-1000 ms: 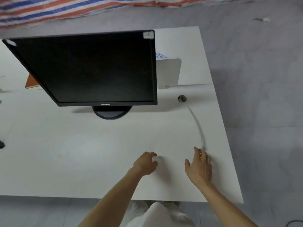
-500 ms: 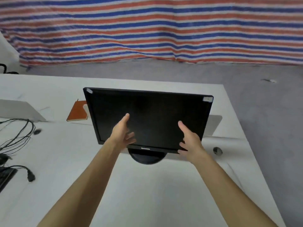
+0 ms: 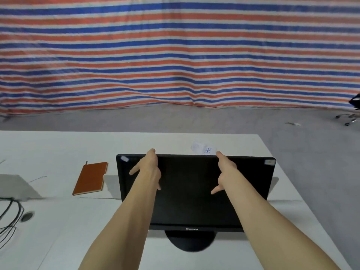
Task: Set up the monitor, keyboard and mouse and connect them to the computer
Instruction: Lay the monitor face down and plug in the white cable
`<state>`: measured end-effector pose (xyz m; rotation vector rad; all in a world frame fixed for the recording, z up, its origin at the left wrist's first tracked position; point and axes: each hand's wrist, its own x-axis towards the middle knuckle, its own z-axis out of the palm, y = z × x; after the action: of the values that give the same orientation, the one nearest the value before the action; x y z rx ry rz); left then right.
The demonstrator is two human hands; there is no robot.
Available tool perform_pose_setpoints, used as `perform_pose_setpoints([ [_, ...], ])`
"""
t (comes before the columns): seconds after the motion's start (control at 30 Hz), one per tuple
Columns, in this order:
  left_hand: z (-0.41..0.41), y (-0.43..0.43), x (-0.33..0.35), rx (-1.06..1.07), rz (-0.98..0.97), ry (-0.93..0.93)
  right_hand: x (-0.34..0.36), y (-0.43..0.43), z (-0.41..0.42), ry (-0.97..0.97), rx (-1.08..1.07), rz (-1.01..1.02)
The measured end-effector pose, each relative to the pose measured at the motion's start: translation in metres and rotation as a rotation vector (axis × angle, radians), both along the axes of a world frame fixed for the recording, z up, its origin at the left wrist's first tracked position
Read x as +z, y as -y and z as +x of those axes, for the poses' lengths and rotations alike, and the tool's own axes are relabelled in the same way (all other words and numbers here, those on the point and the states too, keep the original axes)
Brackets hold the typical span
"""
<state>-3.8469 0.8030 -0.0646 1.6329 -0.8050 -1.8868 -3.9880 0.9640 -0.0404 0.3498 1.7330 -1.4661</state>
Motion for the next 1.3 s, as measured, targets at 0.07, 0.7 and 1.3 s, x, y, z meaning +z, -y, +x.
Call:
perform_pose_setpoints([
  [0.07,-0.003,0.0,-0.003,0.081,0.0,0.031,-0.004,0.004,-0.001,-0.019,-0.007,0.035],
  [0.7,0.126,-0.166,-0.028,0.352,-0.27,-0.092,-0.039,-0.159,0.115,-0.147,-0.044,-0.234],
  [1.3,0.285,-0.374,-0.198,0.346,0.23,0.075,-0.233,-0.363,0.282,0.289,-0.319,-0.085],
])
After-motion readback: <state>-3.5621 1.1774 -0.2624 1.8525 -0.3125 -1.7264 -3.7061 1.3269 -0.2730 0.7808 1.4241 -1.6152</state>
